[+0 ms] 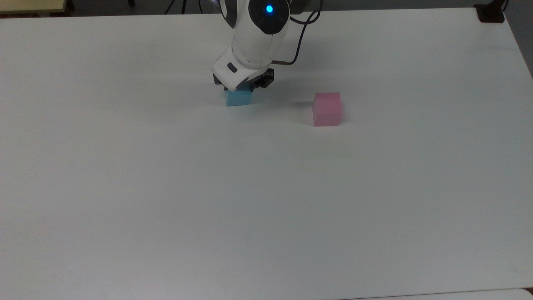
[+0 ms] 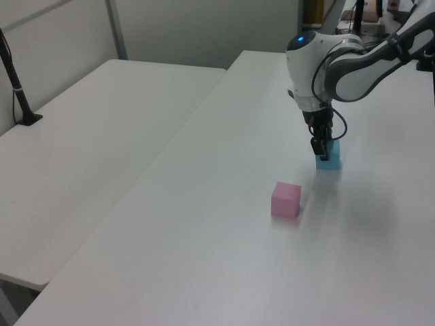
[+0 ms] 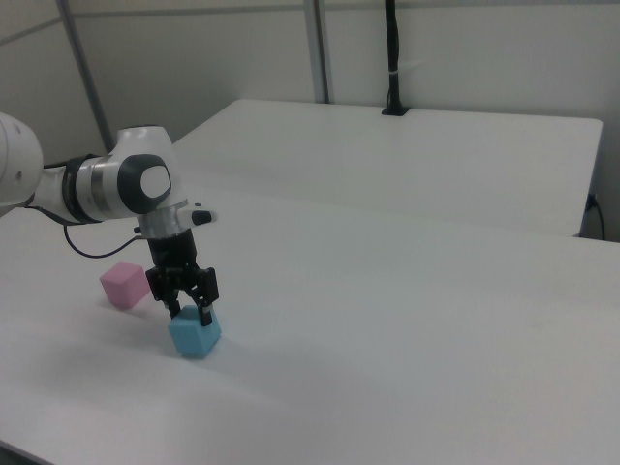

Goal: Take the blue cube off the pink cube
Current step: 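Carry the light-blue cube beside the pink cube and lower it onto the table, then open the gripper and raise it away from the light-blue cube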

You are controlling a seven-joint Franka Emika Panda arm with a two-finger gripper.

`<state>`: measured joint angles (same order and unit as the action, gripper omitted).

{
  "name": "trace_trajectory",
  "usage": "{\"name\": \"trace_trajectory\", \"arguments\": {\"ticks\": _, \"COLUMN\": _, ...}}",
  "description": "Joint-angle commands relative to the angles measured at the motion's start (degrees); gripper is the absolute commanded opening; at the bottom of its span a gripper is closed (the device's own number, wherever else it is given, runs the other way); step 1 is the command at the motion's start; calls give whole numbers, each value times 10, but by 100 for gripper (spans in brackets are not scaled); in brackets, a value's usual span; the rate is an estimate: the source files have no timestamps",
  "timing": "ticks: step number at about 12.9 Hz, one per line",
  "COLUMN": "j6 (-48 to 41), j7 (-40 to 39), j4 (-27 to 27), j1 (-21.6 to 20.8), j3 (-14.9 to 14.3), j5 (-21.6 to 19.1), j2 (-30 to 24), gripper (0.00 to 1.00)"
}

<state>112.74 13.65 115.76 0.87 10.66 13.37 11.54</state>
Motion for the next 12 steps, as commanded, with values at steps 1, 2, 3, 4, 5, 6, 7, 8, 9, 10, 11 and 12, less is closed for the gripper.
{"name": "trace_trajectory", "arguments": {"ticks": 1, "j6": 3, "j7": -3, "j4": 3, "j1": -2, "j3": -9, "j5": 0, "j2": -5, "gripper": 100}}
{"name": "trace_trajectory", "arguments": {"ticks": 2, "j6": -8, "j7": -3, "j4": -2, "j1": -1, "j3": -9, "j5": 0, "j2": -7, "gripper": 100}}
{"name": "trace_trajectory", "arguments": {"ticks": 3, "j6": -24, "j7": -3, "j4": -16, "j1": 0, "j3": -10, "j5": -2, "j2": -10, "gripper": 100}}
{"name": "trace_trajectory", "arguments": {"ticks": 4, "j6": -32, "j7": -3, "j4": -21, "j1": 10, "j3": -10, "j5": -12, "j2": -23, "gripper": 100}}
{"name": "trace_trajectory", "arguments": {"ticks": 5, "j6": -39, "j7": -8, "j4": -26, "j1": 15, "j3": -10, "j5": -32, "j2": -36, "gripper": 100}}
{"name": "trace_trajectory", "arguments": {"ticks": 6, "j6": -63, "j7": -12, "j4": -40, "j1": 19, "j3": -13, "j5": -60, "j2": -57, "gripper": 100}}
{"name": "trace_trajectory", "arguments": {"ticks": 7, "j6": -86, "j7": -13, "j4": -59, "j1": 19, "j3": -19, "j5": -71, "j2": -67, "gripper": 100}}
{"name": "trace_trajectory", "arguments": {"ticks": 8, "j6": -128, "j7": -13, "j4": -93, "j1": 19, "j3": -26, "j5": -87, "j2": -76, "gripper": 100}}
{"name": "trace_trajectory", "arguments": {"ticks": 9, "j6": -171, "j7": -13, "j4": -135, "j1": 19, "j3": -37, "j5": -114, "j2": -83, "gripper": 100}}
{"name": "trace_trajectory", "arguments": {"ticks": 10, "j6": -209, "j7": -13, "j4": -179, "j1": 17, "j3": -57, "j5": -138, "j2": -86, "gripper": 100}}
{"name": "trace_trajectory", "arguments": {"ticks": 11, "j6": -234, "j7": -12, "j4": -209, "j1": 12, "j3": -75, "j5": -148, "j2": -88, "gripper": 100}}
{"name": "trace_trajectory", "arguments": {"ticks": 12, "j6": -260, "j7": -12, "j4": -235, "j1": 10, "j3": -91, "j5": -156, "j2": -89, "gripper": 100}}
